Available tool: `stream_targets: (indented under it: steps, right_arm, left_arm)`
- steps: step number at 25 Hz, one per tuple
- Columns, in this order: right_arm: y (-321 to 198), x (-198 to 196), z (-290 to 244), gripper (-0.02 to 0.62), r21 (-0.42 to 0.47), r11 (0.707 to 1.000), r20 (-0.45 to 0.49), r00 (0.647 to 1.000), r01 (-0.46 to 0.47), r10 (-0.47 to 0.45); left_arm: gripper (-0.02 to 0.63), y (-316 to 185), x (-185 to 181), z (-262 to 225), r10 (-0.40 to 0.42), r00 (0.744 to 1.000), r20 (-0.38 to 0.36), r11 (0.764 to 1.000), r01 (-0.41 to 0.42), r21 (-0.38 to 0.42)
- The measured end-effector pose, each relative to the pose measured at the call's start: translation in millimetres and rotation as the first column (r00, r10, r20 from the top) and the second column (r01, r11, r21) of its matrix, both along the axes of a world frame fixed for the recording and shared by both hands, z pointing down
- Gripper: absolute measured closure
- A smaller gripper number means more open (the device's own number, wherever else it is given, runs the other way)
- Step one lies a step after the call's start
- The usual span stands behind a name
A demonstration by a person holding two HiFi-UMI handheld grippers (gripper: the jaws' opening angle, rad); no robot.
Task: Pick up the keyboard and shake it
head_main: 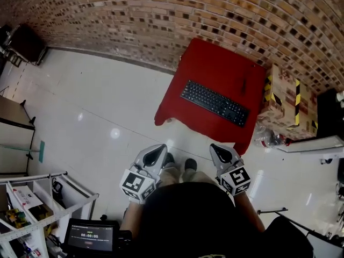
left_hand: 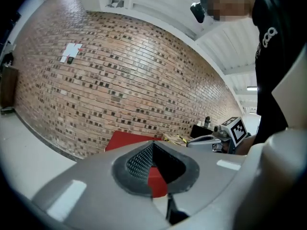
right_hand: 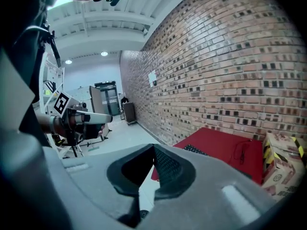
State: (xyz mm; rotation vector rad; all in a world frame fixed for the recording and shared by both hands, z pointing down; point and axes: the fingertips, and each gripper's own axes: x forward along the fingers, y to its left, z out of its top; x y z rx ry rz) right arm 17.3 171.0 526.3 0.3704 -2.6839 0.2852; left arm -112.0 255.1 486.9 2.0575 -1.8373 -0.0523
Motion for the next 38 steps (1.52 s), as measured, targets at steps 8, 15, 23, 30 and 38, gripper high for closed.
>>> stream_targets:
  steps: [8,15,23,30,38]
  right_arm:
    - [17.0,-35.0,-2.9,0.603,0.072,0.997,-0.040,0.998,-0.040,0.043]
    - [18.1,-16.1,6.8,0.603,0.055,0.983,-0.057,0.982,-0.178,0.181]
    - [-22.8,11.0,18.5,0.603,0.024,0.954,-0.051,0.953,-0.297,0.298]
    - [-91.7,43.3,20.8,0.603,-0.012,0.922,-0.017,0.922,-0.387,0.387]
    - [-184.9,81.7,20.6,0.603,-0.009,0.906,0.020,0.906,-0.424,0.424]
  left_arm:
    - [0.591,-10.5,-36.0,-2.6,0.116,0.993,-0.033,0.993,-0.116,0.023]
    - [0.591,-25.7,-38.2,-2.5,0.205,0.978,-0.043,0.979,-0.204,0.028]
    - [0.591,-78.6,-21.7,4.1,0.298,0.954,-0.016,0.955,-0.298,0.006]
    - [0.591,-150.7,-1.6,-6.5,0.325,0.945,0.040,0.946,-0.325,-0.014]
    - [0.591,-236.6,25.7,3.4,0.357,0.931,0.081,0.934,-0.353,-0.057]
